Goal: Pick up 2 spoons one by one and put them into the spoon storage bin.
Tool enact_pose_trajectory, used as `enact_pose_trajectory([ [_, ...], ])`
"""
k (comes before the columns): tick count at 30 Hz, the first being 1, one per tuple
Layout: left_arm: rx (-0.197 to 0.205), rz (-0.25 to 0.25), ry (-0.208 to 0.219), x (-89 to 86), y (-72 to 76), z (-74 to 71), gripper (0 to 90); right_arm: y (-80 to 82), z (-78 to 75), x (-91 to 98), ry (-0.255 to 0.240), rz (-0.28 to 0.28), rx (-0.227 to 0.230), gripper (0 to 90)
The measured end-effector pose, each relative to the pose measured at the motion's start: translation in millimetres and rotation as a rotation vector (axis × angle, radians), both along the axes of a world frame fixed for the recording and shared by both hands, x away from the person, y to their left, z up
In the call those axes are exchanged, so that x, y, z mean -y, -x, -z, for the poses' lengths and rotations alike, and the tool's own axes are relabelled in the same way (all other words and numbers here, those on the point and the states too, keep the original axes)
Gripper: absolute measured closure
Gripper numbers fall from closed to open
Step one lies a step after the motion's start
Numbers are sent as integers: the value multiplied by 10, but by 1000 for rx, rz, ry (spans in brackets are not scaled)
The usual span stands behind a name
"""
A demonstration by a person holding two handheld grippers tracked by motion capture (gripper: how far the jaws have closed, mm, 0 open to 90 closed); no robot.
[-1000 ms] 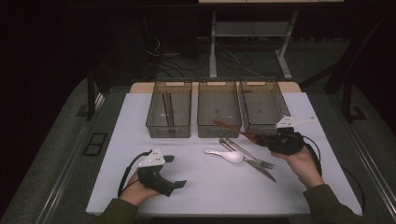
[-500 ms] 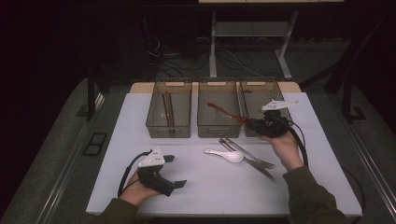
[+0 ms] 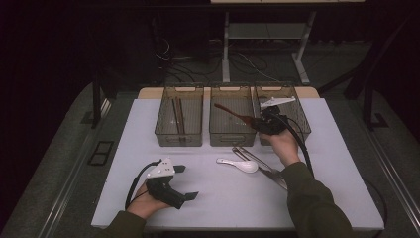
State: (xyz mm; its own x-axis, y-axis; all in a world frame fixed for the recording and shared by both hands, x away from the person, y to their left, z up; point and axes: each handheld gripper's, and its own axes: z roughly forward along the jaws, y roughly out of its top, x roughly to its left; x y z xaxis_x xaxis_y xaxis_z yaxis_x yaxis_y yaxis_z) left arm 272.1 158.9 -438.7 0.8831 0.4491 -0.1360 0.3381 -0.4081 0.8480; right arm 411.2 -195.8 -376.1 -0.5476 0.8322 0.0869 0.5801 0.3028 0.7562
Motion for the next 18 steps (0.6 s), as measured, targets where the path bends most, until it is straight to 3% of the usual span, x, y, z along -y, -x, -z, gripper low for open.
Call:
enact_pose_trajectory([
  [7, -6, 1, -1, 4, 0, 3, 0, -70, 75, -60, 9, -17, -11, 804],
  [9, -6, 4, -6, 6, 1, 5, 0, -76, 78, -61, -6, -20, -1, 725],
  [18, -8, 1, 0, 10, 3, 6, 0, 3, -16, -2, -52, -39, 33, 623],
])
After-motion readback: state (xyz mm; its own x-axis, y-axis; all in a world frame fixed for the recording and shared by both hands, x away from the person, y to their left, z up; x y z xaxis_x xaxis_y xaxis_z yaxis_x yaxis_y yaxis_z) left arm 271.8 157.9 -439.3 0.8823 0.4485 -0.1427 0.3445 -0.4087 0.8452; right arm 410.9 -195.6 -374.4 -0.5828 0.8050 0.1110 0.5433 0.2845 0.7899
